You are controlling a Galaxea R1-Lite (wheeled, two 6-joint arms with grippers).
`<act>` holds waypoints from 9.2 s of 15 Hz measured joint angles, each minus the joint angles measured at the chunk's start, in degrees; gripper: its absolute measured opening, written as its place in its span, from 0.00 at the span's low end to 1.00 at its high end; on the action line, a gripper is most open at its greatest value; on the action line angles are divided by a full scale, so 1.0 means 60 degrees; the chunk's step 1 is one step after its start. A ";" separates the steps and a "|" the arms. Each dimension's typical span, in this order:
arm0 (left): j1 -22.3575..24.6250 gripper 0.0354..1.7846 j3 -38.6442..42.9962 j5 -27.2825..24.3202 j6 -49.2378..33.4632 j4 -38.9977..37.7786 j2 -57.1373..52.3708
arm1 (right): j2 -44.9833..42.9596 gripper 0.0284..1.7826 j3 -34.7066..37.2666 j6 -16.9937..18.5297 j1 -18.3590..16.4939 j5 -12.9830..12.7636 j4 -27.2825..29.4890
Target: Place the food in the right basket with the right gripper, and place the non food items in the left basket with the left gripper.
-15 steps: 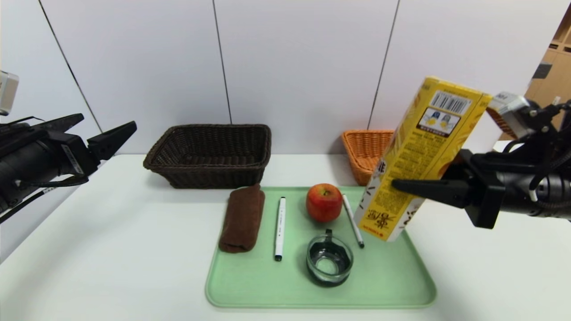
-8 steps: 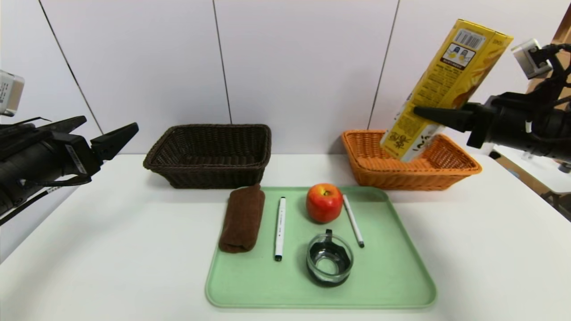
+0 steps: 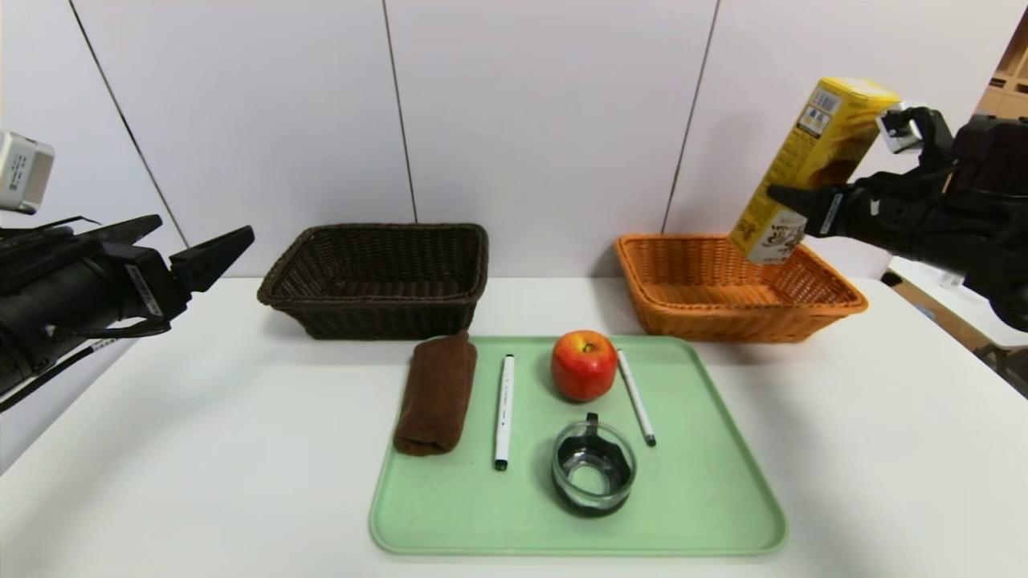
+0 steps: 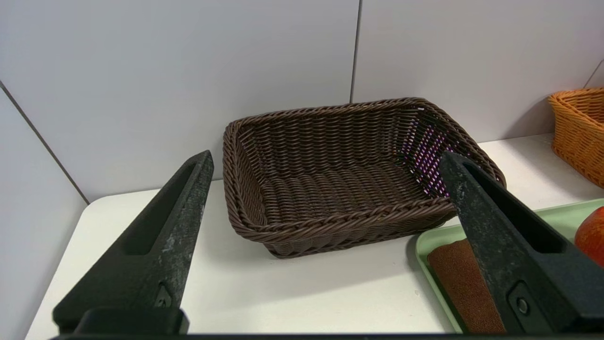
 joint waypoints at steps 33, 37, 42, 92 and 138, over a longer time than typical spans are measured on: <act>0.0016 0.94 0.0266 0.0028 -0.0053 -0.0331 0.0000 | 0.1579 0.86 0.1063 -0.0579 -0.0055 -0.1792 -0.0918; 0.0016 0.94 0.0266 0.0033 -0.0049 -0.0333 -0.0004 | 0.0469 0.90 0.1835 -0.0559 -0.0041 -0.1760 -0.0069; 0.0016 0.94 0.0386 0.0028 -0.0053 -0.0465 -0.0012 | -0.1713 0.93 0.1999 -0.0228 0.0866 -0.1751 0.2532; 0.0016 0.94 0.0987 0.0024 -0.0130 -0.1154 -0.0067 | 0.0845 0.04 -0.0398 0.1688 0.5851 -0.4454 0.8097; 0.0016 0.94 0.1057 0.0020 -0.0256 -0.1160 -0.0138 | 0.5498 0.50 -0.6398 -0.1786 0.8432 -0.5033 -0.0878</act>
